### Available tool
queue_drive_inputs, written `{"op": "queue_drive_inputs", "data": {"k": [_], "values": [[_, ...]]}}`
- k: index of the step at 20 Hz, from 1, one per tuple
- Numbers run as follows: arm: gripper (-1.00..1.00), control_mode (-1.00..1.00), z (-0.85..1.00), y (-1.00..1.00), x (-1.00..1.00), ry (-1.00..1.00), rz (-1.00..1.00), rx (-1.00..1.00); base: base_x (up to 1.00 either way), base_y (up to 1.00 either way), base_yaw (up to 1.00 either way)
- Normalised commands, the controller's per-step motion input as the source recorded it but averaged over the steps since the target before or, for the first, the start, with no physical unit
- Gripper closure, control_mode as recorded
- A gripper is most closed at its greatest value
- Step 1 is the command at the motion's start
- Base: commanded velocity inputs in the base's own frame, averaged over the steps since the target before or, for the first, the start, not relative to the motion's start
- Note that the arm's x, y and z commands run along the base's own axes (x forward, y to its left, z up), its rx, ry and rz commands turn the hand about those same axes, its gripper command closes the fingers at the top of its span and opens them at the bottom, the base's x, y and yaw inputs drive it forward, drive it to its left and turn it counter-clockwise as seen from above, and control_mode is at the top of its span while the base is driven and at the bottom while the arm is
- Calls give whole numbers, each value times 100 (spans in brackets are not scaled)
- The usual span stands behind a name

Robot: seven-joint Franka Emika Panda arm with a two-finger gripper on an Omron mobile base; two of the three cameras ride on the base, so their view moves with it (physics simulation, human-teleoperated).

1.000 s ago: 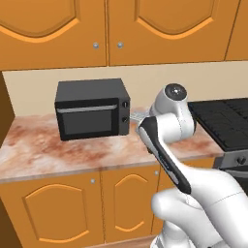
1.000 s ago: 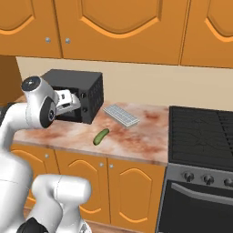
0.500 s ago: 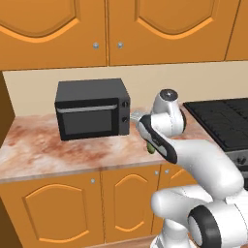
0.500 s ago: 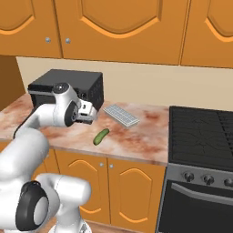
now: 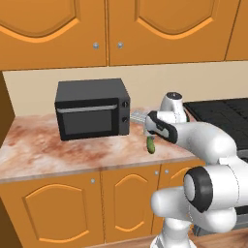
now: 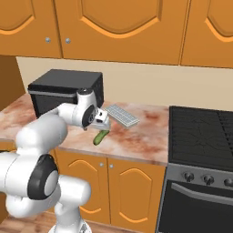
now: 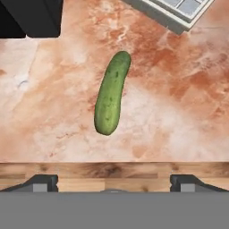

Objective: Place the broccoli and cucumber inside the fridge drawer. Close the drawer after placing the vegetables.

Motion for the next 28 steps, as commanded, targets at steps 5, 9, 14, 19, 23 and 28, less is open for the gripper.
{"op": "queue_drive_inputs", "data": {"k": [5,9,14,19,23,28], "values": [[-100,-100,-62,4,14,20,-6,0,0,0,0],[-100,-100,-50,0,21,14,-9,0,0,0,0],[-100,-100,-31,0,39,4,-8,0,0,0,0],[-100,-100,-21,0,37,0,-10,2,0,0,0],[-100,-100,-38,0,30,0,-9,0,0,0,0],[-100,-100,-28,0,37,0,-9,0,0,0,0]]}}
